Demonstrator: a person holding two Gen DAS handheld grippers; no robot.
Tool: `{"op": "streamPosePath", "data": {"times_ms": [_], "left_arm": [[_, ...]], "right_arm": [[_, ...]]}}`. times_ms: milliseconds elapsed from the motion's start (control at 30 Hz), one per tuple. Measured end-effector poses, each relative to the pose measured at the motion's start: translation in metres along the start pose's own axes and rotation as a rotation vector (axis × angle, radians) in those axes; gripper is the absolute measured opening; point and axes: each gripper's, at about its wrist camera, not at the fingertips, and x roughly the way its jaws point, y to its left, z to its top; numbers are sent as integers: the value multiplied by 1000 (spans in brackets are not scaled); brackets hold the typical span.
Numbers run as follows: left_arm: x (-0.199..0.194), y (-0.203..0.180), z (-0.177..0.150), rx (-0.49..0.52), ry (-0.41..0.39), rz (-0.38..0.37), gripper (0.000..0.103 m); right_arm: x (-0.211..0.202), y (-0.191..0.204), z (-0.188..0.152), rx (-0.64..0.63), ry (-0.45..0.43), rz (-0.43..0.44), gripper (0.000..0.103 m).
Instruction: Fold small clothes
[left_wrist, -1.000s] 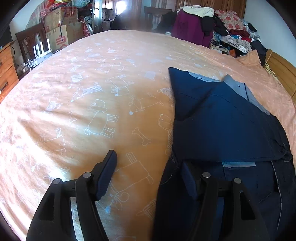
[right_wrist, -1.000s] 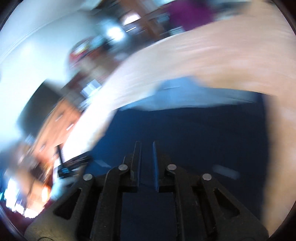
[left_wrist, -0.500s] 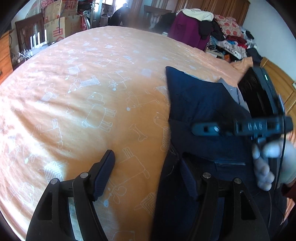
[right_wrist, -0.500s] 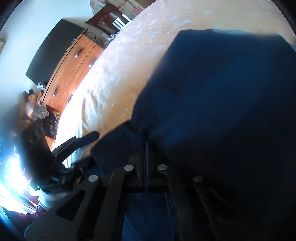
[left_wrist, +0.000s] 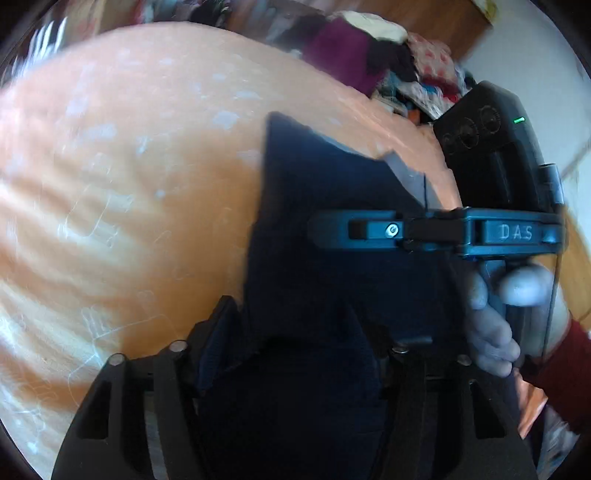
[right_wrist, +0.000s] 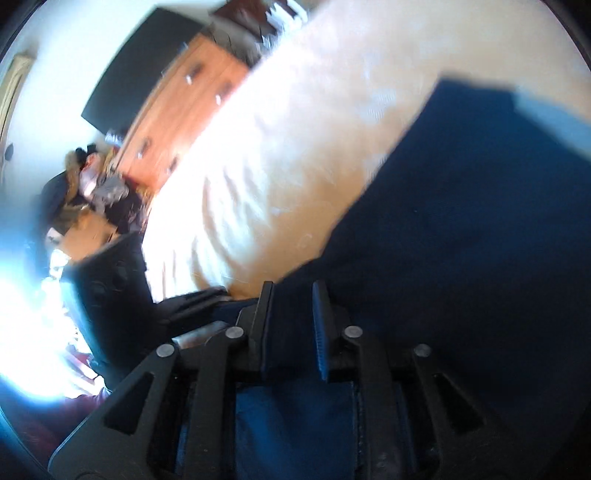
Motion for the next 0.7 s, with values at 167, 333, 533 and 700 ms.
{"op": "streamPosePath", "data": {"times_ms": [167,333,533,700], "left_arm": [[3,0,-3,5,-7,1,60],[5,-1,-7,15,-32,-1,60],[3,0,-9,10,-42,-13,60],[-12,13,-21,-6,-60,-28,61]], "right_arm": [[0,-47,42,84,-24,39,0],[-3,-78,76,127,-91,50,0],[-37,-87,87,141,-241,-14,0],[-116,-68,58,97,-391,-75,20]]}}
